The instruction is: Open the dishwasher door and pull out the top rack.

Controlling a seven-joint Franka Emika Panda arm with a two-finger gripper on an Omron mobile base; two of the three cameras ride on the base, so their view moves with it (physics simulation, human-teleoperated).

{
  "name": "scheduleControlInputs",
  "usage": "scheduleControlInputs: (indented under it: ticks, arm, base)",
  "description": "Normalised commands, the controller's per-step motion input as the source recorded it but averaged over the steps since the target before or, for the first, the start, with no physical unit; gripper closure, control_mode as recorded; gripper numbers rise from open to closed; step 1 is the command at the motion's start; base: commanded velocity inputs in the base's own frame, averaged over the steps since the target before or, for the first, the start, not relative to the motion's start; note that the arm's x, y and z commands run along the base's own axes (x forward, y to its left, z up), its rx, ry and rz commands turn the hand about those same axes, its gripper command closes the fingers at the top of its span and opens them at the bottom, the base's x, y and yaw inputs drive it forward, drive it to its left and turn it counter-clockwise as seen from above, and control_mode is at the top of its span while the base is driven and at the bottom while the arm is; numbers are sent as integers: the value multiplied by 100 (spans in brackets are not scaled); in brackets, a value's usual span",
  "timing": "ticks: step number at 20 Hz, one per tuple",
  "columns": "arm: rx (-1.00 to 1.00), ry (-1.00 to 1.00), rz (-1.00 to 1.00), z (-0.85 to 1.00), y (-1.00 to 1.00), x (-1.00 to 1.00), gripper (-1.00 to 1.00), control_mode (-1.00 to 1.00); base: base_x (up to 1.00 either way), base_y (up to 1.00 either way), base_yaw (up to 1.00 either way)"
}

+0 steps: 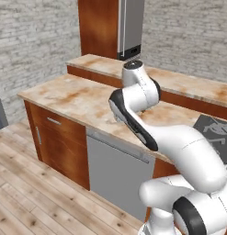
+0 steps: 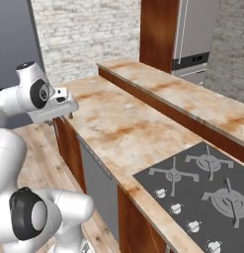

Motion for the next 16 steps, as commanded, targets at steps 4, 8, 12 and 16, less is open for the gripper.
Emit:
scheduleControlInputs:
  ticks: [4, 8, 12, 16]
  arm:
    - [-24, -6, 3, -36, 60, 0, -100, -100]
    - [-22, -11, 2, -44, 42, 0, -100, -100]
    - [-19, -9, 0, -33, 23, 0, -100, -100]
    - [-19, -12, 1, -35, 0, 6, -100, -100]
  base:
    - [0, 0, 0]
    - [0, 0, 0]
    - [0, 0, 0]
    - [0, 0, 0]
